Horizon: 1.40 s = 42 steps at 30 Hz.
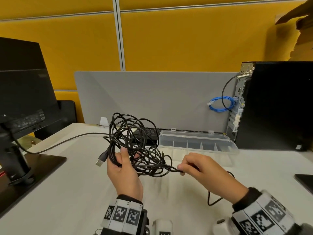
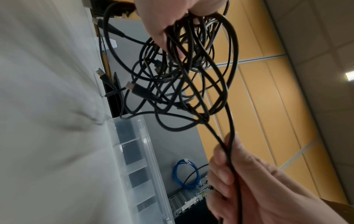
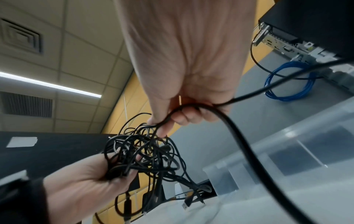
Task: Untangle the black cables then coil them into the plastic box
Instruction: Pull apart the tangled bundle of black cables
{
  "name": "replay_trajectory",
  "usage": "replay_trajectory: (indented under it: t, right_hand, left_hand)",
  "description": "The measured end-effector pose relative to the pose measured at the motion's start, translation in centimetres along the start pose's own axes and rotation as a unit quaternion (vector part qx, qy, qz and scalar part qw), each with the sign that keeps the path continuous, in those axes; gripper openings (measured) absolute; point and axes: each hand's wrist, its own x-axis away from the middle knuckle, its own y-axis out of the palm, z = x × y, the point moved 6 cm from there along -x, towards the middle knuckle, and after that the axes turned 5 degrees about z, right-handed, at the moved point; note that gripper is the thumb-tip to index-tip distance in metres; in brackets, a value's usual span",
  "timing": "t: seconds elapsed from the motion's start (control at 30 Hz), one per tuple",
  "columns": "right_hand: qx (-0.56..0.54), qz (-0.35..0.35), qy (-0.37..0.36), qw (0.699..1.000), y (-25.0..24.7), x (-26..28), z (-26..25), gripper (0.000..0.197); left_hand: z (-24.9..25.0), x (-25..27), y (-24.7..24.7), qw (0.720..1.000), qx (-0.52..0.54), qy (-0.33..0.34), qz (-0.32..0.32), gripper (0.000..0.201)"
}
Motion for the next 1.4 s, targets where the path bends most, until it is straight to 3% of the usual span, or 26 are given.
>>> replay_trajectory:
  t: [0.1, 0.2, 0.33, 0.43, 0.5, 0.57, 0.63, 0.67, 0.8, 0.83, 0.93, 1.1, 1.17, 1.2, 1.27, 1.4]
  right_hand:
    - [-0.037, 0.096, -0.020, 0.994, -1.8, 0.1, -0.1, 0.026]
    - [-0.096, 0.220, -0.044, 0.970, -3.9, 0.6, 0.2, 0.026]
    - [-0.104, 0.299, -0.051, 0.947, -4.9, 1.5, 0.6, 0.028]
    - [-0.171, 0.376, 0.027, 0.910, -7.2, 2.5, 3.0, 0.034]
    - [-0.117, 0.343, 0.094, 0.927, -8.6, 2.6, 5.7, 0.036]
    - [0.044, 0.211, 0.158, 0.964, -8.4, 2.3, 7.6, 0.030]
    - [0.191, 0.126, 0.170, 0.958, -7.3, 2.4, 7.4, 0.015]
    - [0.217, 0.114, 0.148, 0.958, -6.5, 2.4, 6.6, 0.020]
    - [0.178, 0.010, 0.020, 0.984, -1.4, 1.6, 1.7, 0.070]
    - [0.158, -0.005, -0.001, 0.987, -0.2, 1.4, 1.0, 0.068]
    - [0.023, 0.012, 0.007, 1.000, 0.2, 0.8, 0.5, 0.013]
    - [-0.199, 0.046, 0.038, 0.978, -0.7, 0.7, 1.7, 0.019]
    - [-0.186, 0.103, 0.033, 0.977, -1.3, 0.8, 2.2, 0.018]
    - [-0.172, 0.120, 0.030, 0.977, -1.4, 0.8, 2.4, 0.016]
    - [-0.169, 0.129, 0.029, 0.977, -1.3, 0.8, 2.5, 0.017]
    - [-0.163, 0.131, 0.044, 0.977, -1.4, 1.2, 2.8, 0.018]
  left_hand:
    - [-0.1, -0.2, -0.1, 1.000, 0.003, 0.003, 0.002, 0.032]
    - [0.0, -0.4, -0.3, 1.000, -0.001, 0.018, 0.008, 0.031]
    - [0.0, -0.3, -0.4, 0.999, -0.024, 0.024, 0.006, 0.033]
    - [0.4, -0.9, -0.8, 0.999, -0.029, 0.022, 0.032, 0.031]
    - [0.5, -1.2, -1.3, 0.999, -0.012, 0.017, 0.051, 0.022]
    - [0.4, -1.2, -1.1, 0.999, 0.013, -0.005, 0.041, 0.009]
    - [0.1, -0.8, -0.8, 0.999, 0.015, -0.025, 0.025, 0.010]
    - [0.1, -0.5, -0.5, 0.999, 0.014, -0.029, 0.017, 0.015]
    - [0.4, 0.5, 0.6, 0.999, 0.001, -0.042, -0.026, 0.030]
    - [0.3, 0.7, 0.8, 0.998, 0.003, -0.048, -0.044, 0.028]
    - [0.0, 1.1, 1.5, 0.989, 0.039, -0.104, -0.101, 0.013]
    - [-0.6, 2.5, 2.9, 0.956, 0.070, -0.202, -0.202, 0.023]
    - [-0.8, 2.9, 3.2, 0.944, 0.043, -0.216, -0.247, 0.022]
    - [-0.8, 3.2, 3.4, 0.938, 0.017, -0.216, -0.272, 0.031]
    - [-1.1, 3.5, 3.4, 0.927, -0.040, -0.212, -0.306, 0.054]
    - [-1.0, 4.1, 3.5, 0.919, -0.078, -0.203, -0.328, 0.067]
